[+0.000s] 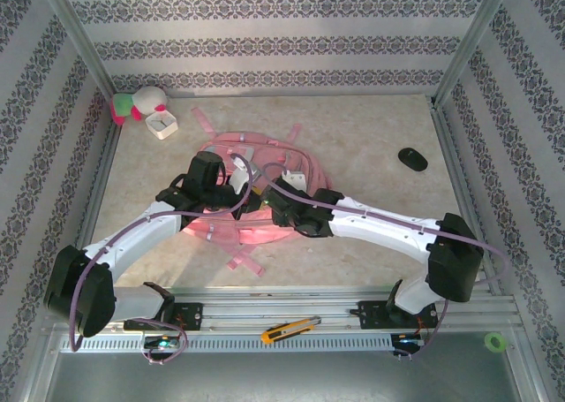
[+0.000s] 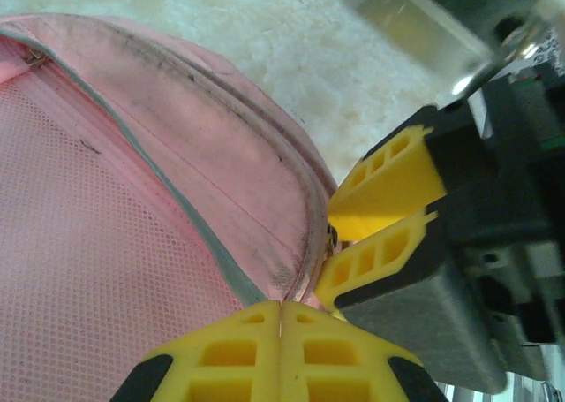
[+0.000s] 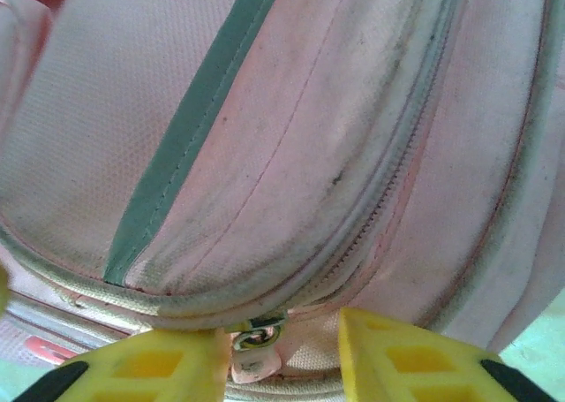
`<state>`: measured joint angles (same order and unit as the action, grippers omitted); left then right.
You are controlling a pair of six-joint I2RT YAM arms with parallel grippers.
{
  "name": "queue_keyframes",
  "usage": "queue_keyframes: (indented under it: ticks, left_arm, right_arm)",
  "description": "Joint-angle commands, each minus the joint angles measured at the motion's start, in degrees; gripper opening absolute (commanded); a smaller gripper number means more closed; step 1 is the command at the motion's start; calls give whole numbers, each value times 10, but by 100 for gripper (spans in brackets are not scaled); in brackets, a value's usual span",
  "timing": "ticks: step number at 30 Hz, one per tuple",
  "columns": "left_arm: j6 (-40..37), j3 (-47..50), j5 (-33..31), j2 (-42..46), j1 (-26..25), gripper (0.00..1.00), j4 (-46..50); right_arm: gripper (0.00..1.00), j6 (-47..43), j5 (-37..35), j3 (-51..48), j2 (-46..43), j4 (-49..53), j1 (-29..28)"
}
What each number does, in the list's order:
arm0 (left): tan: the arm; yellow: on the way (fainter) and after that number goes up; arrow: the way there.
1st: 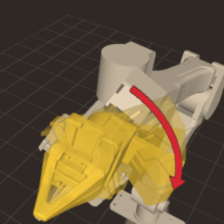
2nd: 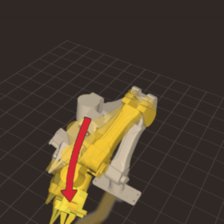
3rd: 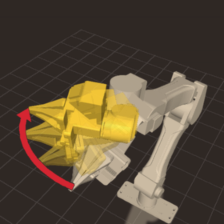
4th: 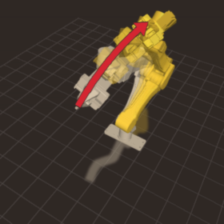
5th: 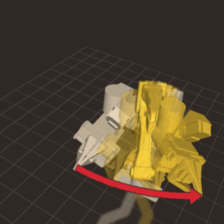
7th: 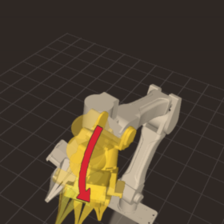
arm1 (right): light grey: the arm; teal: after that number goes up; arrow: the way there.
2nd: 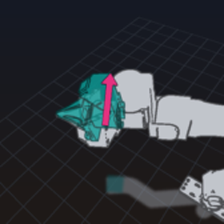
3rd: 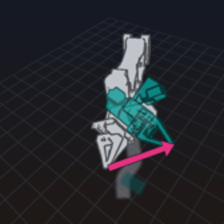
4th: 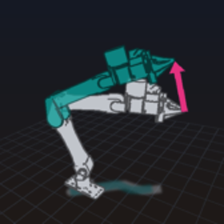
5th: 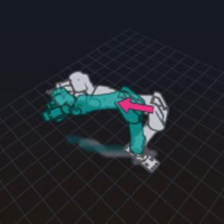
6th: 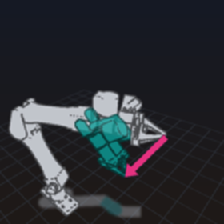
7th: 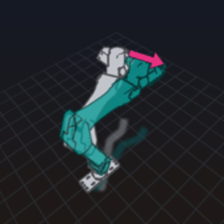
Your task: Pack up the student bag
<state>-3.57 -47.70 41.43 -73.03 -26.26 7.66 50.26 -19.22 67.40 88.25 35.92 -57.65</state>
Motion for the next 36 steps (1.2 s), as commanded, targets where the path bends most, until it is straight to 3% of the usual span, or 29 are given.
queue_keyframes:
  ticks: [1,7,11,14,18,21,25,28,29,32,36]
  left_arm:
    - [7,-15,11,8,-4,0,-1]
    - [-18,-14,11,8,-5,1,5]
    - [-155,13,-7,29,-16,45,9]
    - [-272,41,-52,41,-29,62,-19]
    - [-367,21,-82,1,-32,66,-17]
    - [-392,5,-94,-36,-33,67,-36]
    - [-384,-4,-107,-75,-37,65,-82]
    - [-352,-9,-118,-92,-41,58,-115]
    - [-347,-9,-117,-95,-41,51,-121]
    - [-333,-12,-114,-94,-41,19,-121]
    - [-324,-19,-91,-83,-41,4,-88]
  right_arm:
    - [29,-4,-50,23,12,30,-1]
    - [10,-16,-44,-6,-12,-14,9]
    - [3,-40,-10,-30,-27,-74,16]
    - [0,-58,21,-47,-38,-109,25]
    - [0,-79,59,-59,-50,-132,41]
    - [0,-91,94,-66,-57,-143,56]
    - [0,-95,148,-79,-66,-160,77]
    - [0,-94,190,-83,-68,-170,91]
    - [0,-92,203,-84,-67,-171,95]
    - [0,-73,230,-84,-66,-167,114]
    - [0,-62,213,-83,-65,-158,124]
